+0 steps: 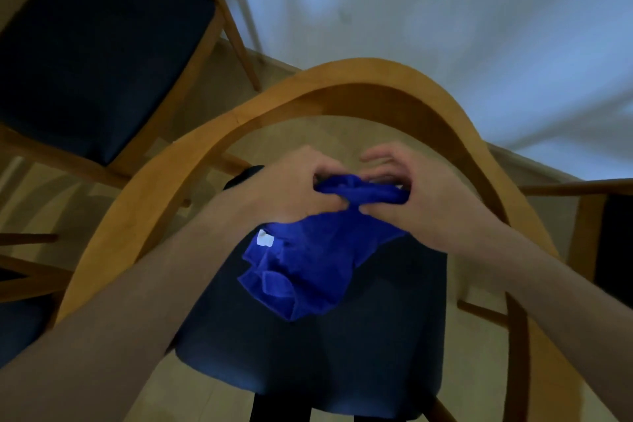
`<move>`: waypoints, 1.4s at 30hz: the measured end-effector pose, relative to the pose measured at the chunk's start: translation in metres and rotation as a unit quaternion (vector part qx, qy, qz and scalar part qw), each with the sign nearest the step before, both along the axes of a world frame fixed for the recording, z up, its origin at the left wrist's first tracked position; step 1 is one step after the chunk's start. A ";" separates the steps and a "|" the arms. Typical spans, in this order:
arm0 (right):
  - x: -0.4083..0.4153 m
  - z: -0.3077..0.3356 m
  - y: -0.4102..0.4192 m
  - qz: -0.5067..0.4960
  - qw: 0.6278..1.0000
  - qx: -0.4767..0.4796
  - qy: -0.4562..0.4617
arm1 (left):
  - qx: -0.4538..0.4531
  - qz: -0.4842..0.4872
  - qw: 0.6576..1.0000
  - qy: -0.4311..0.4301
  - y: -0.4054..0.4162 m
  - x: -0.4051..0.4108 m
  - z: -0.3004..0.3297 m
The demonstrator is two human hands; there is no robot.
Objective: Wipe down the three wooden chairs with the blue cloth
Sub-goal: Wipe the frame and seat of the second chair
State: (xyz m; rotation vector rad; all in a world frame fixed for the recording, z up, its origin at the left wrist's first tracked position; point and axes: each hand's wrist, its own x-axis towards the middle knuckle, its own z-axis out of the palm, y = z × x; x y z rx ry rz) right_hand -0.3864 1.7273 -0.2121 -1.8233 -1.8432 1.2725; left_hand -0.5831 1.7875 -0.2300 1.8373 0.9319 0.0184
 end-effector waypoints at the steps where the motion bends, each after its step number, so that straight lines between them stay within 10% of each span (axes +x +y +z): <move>1: 0.003 0.009 0.007 0.008 1.000 0.005 -0.028 | 0.088 0.001 0.996 0.008 0.006 0.003 0.008; 10: 0.024 0.076 0.008 -0.013 0.985 0.143 -0.098 | 0.285 0.103 0.953 -0.005 -0.007 0.005 0.063; 24: -0.021 -0.121 -0.180 0.064 0.977 -0.198 -0.040 | 0.028 -0.069 0.985 0.155 -0.200 -0.032 -0.118; 36: 0.006 -0.092 -0.123 0.164 0.932 -0.319 0.046 | -0.133 0.043 0.987 0.074 -0.177 -0.039 -0.105; 42: 0.031 -0.096 -0.041 -0.163 0.969 -0.183 0.012 | 0.042 0.172 0.981 0.081 -0.059 -0.004 -0.100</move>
